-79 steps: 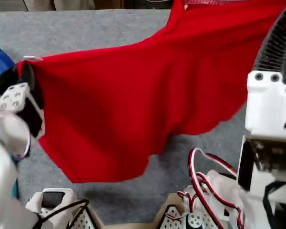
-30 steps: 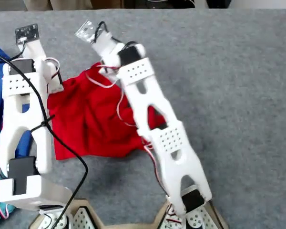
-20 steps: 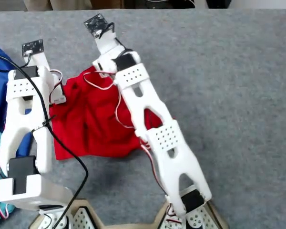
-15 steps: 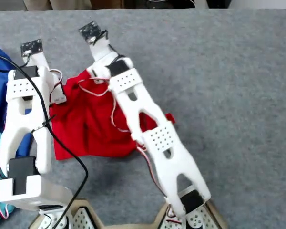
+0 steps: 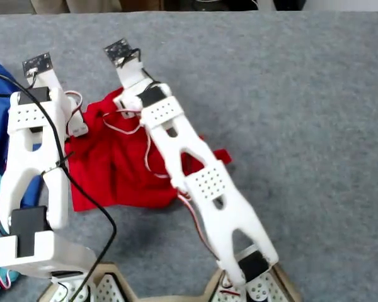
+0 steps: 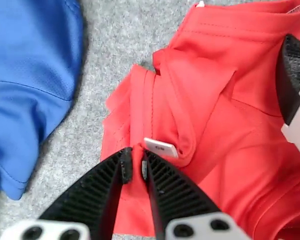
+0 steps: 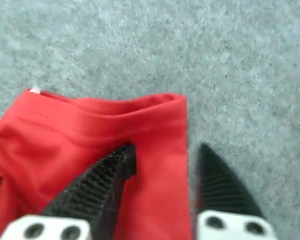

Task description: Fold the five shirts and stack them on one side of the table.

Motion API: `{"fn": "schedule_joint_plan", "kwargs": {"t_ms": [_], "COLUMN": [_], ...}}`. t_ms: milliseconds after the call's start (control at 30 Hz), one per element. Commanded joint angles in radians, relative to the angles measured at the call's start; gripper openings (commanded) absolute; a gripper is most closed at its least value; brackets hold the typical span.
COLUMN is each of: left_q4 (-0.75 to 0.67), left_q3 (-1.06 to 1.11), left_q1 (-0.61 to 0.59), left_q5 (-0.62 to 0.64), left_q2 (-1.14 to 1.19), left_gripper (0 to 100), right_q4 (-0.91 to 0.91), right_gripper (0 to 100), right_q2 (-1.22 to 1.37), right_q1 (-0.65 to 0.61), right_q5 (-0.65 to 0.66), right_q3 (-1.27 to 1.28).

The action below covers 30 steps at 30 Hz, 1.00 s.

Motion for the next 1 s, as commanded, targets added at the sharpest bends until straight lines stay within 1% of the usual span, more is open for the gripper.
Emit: {"fn": "schedule_joint_plan", "kwargs": {"t_ms": [0, 33, 67, 133, 333, 433, 500, 633, 700, 867, 967], "left_q4": [0.002, 0.002, 0.002, 0.002, 0.002, 0.000, 0.000, 0.003, 0.006, 0.006, 0.006], "left_q3": [-0.009, -0.009, -0.009, -0.009, -0.009, -0.009, -0.009, -0.009, -0.009, -0.009, -0.011], "left_q1": [0.011, 0.011, 0.012, 0.012, 0.012, 0.012, 0.012, 0.012, 0.012, 0.012, 0.012], "left_q5": [0.009, 0.009, 0.009, 0.009, 0.008, 0.011, 0.011, 0.011, 0.011, 0.011, 0.012], "left_q2": [-0.013, -0.013, -0.013, -0.013, -0.013, -0.013, -0.013, -0.013, -0.013, -0.013, -0.015], "left_gripper": [2, 2, 2, 2, 2, 2, 2, 2, 2, 2, 2], "right_q4": [-0.028, -0.028, -0.025, -0.026, 0.071, 0.072, 0.046, -0.034, -0.055, -0.115, -0.109], "right_gripper": [2.0, 0.2, 0.7, 0.5, 0.5, 0.9, 4.1, 16.8, 21.3, 22.4, 22.4], "right_q2": [-0.012, -0.016, -0.018, -0.025, -0.048, -0.035, -0.015, 0.048, 0.081, 0.151, 0.177], "right_q1": [-0.010, -0.008, -0.002, 0.019, 0.084, 0.093, 0.088, 0.058, 0.041, 0.010, -0.005], "right_q5": [0.063, 0.087, 0.094, 0.081, 0.080, 0.086, 0.086, 0.078, 0.078, 0.078, 0.078], "right_q3": [-0.030, -0.030, -0.030, -0.048, -0.214, -0.277, -0.286, -0.283, -0.286, -0.282, -0.288]}}
